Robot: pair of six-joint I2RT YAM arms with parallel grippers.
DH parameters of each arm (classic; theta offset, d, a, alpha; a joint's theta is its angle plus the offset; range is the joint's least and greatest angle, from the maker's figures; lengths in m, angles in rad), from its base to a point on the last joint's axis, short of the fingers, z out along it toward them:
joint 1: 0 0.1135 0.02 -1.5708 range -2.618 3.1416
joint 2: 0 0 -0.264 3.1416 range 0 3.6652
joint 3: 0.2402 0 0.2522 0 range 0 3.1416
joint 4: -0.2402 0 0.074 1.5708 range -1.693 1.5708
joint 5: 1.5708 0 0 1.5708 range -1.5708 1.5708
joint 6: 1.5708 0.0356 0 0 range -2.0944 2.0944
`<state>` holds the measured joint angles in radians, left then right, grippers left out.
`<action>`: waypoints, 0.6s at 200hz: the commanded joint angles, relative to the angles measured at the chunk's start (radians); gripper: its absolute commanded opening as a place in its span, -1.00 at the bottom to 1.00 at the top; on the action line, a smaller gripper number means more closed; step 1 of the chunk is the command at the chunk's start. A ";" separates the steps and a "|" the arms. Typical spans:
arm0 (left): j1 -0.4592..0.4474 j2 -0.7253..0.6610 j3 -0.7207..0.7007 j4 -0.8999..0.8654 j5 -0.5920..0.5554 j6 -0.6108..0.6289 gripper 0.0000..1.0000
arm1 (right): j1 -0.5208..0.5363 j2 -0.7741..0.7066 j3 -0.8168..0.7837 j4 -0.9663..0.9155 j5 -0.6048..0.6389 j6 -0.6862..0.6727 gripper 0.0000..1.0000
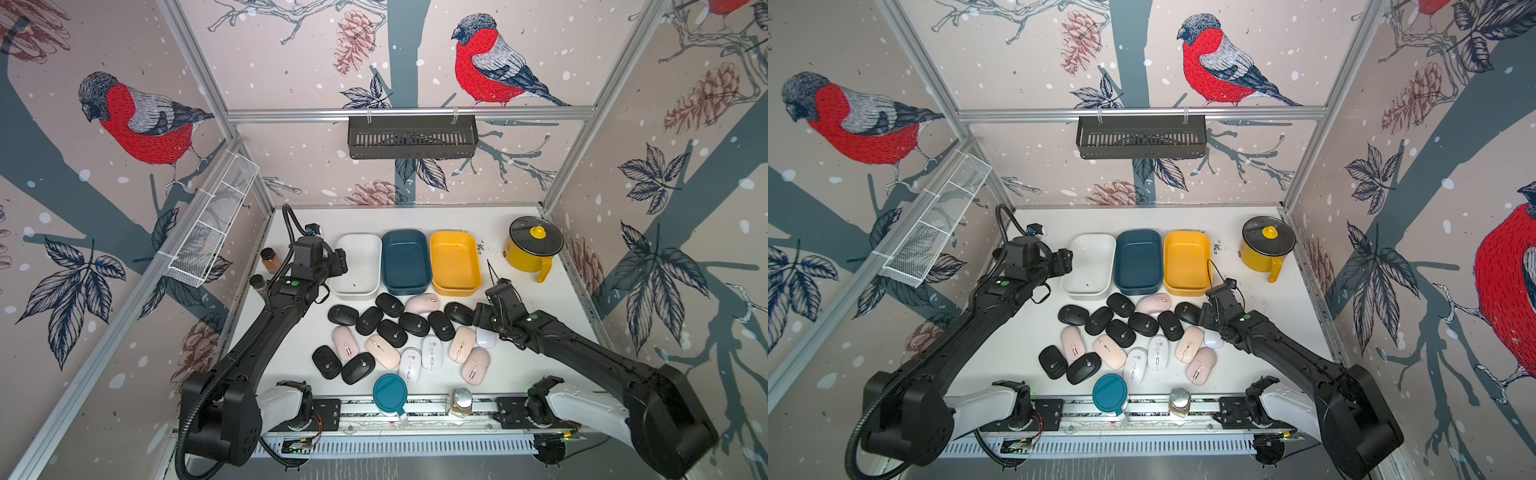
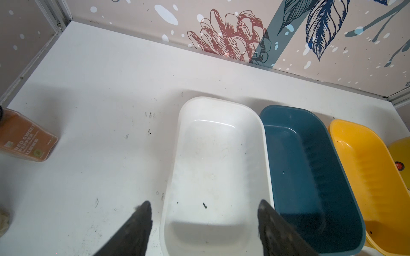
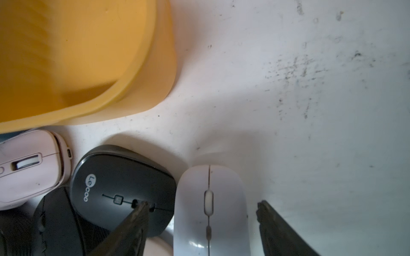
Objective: Place the mice by color into the storage box
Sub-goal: Pick up the mouse from the center of the board.
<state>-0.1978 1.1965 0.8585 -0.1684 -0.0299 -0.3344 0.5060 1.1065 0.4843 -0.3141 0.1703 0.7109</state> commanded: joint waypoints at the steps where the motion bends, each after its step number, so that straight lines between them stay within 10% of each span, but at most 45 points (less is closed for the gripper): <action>1: 0.000 0.002 -0.002 0.010 -0.007 -0.005 0.49 | 0.017 0.001 -0.001 -0.051 0.017 0.031 0.56; 120: -0.002 0.022 0.006 -0.003 0.053 -0.006 0.44 | 0.089 0.107 -0.006 -0.063 0.066 0.067 0.36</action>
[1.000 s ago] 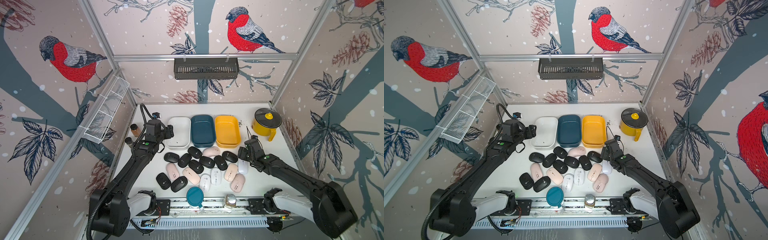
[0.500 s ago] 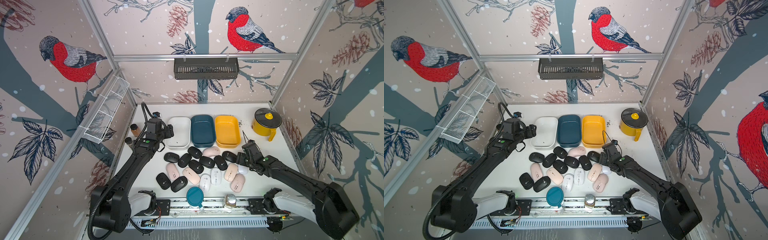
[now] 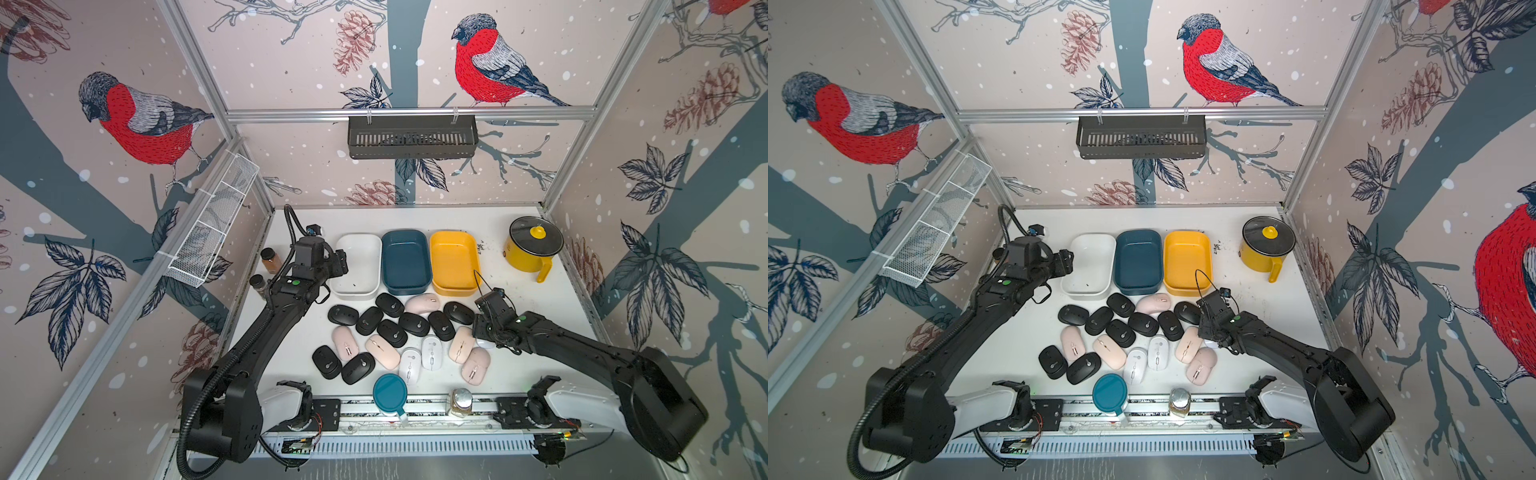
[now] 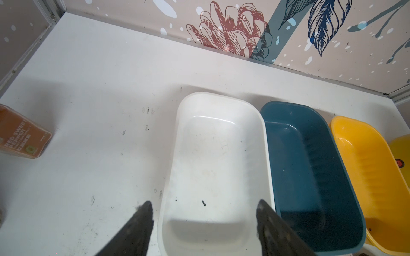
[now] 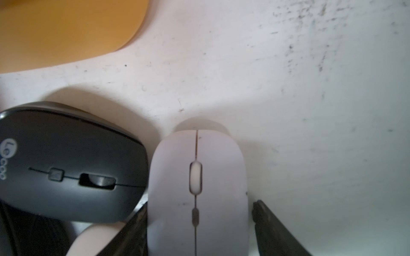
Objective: Place the mice by color into the storage box
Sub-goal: Pick up the mouse from the center of the board.
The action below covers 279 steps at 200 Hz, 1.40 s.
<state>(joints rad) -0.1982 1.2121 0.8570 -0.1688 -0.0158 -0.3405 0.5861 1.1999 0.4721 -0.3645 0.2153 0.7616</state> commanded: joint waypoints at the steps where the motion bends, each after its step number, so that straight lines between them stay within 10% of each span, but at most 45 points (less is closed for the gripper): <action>1: -0.002 0.007 0.007 -0.003 0.040 0.001 0.44 | 0.010 0.015 0.007 -0.013 0.021 0.016 0.35; 86: -0.014 0.041 0.028 -0.021 0.074 0.007 0.40 | 0.021 0.049 0.014 -0.010 0.022 0.021 0.29; 155: -0.014 0.043 0.028 -0.023 0.064 0.004 0.40 | 0.026 -0.018 0.015 -0.023 0.080 0.052 -0.14; 279: -0.015 0.035 0.031 -0.030 0.039 0.008 0.40 | -0.109 -0.178 0.081 -0.046 0.044 0.017 -0.14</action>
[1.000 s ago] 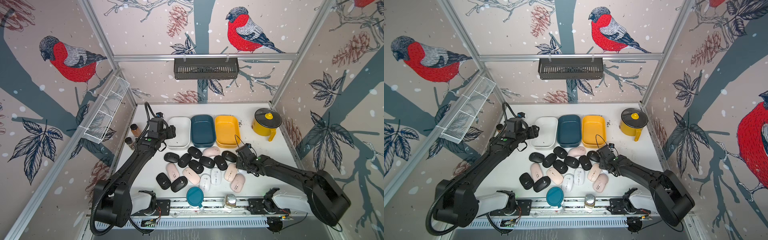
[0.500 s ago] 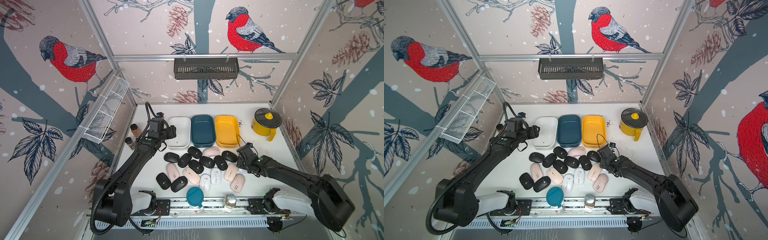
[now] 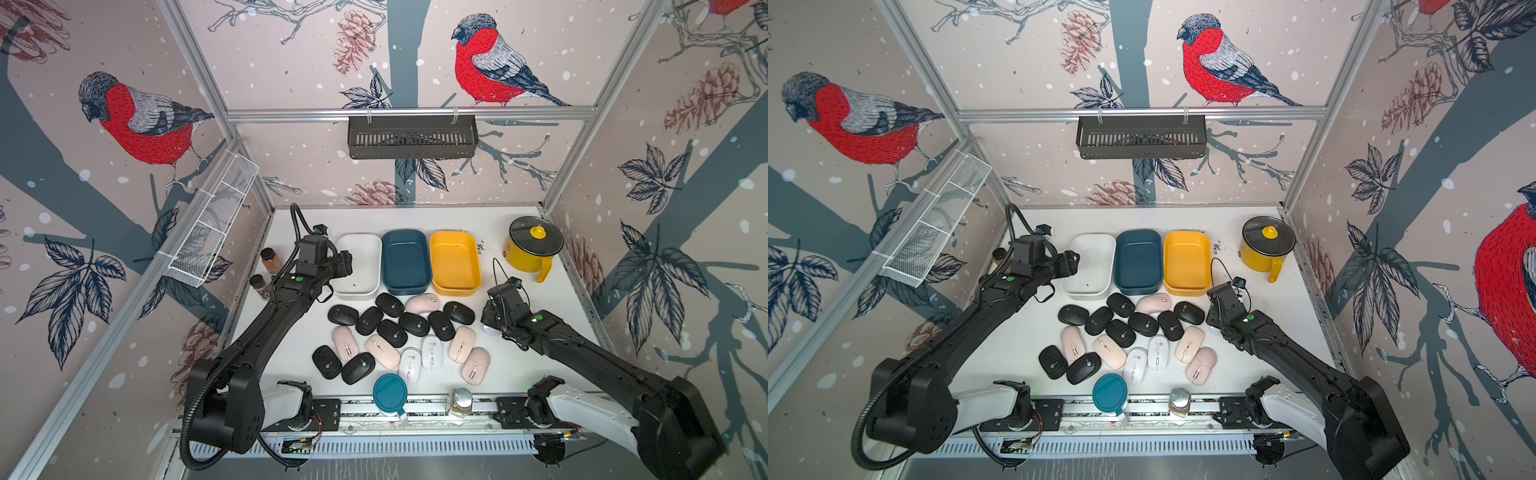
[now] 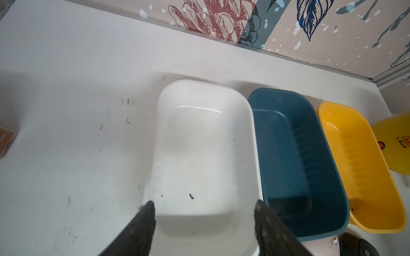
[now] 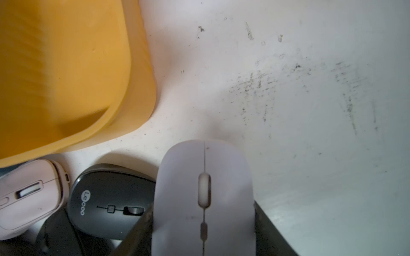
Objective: Place the mice by color into the storage box
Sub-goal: Pick up the mouse from the center of the board.
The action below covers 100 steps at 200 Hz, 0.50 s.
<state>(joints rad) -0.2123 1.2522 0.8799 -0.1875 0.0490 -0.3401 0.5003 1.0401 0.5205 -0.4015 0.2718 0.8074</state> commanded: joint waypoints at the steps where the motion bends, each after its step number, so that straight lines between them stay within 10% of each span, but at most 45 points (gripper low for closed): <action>1: -0.001 -0.004 0.008 -0.012 -0.027 0.008 0.40 | -0.025 -0.019 0.034 -0.010 -0.013 -0.029 -0.14; 100: -0.001 0.021 0.155 -0.004 -0.038 0.048 0.40 | -0.066 -0.073 0.175 0.034 -0.009 -0.151 -0.11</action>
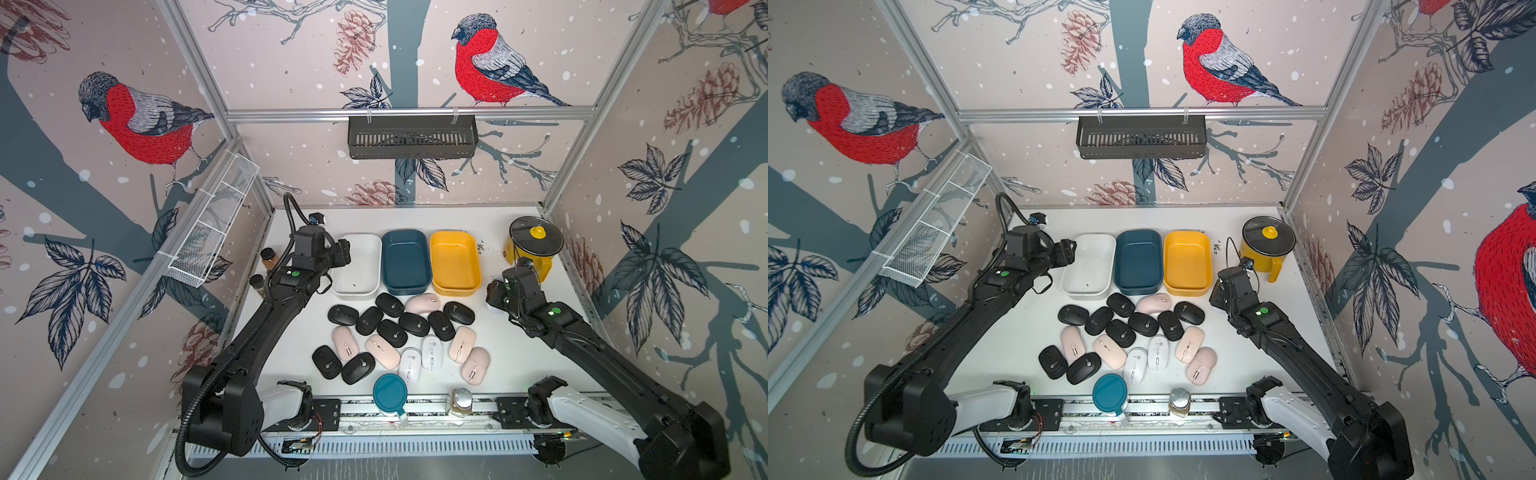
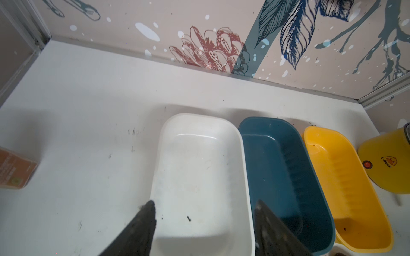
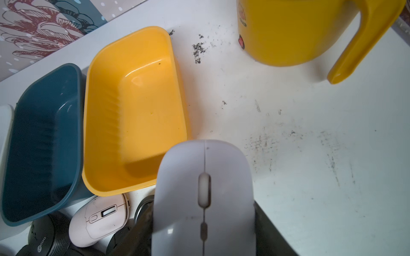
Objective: Place the mice by color into the storage box
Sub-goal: Pick up the mouse from the center of the board, then place the mouse in the storage box.
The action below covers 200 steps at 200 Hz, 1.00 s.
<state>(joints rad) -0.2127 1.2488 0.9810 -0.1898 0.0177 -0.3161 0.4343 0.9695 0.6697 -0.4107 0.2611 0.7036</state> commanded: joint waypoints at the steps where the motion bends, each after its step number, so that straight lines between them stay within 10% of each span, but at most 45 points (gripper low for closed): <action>1: 0.000 0.028 0.055 -0.002 -0.006 0.025 0.40 | 0.000 -0.002 0.028 0.045 0.002 -0.048 -0.11; 200: -0.004 -0.029 -0.012 0.011 -0.019 0.084 0.41 | 0.000 0.364 0.313 0.249 -0.048 -0.223 -0.09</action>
<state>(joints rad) -0.2146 1.2331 0.9699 -0.1753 0.0025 -0.2443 0.4335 1.2785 0.9363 -0.1936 0.2104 0.5243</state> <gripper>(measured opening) 0.706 0.582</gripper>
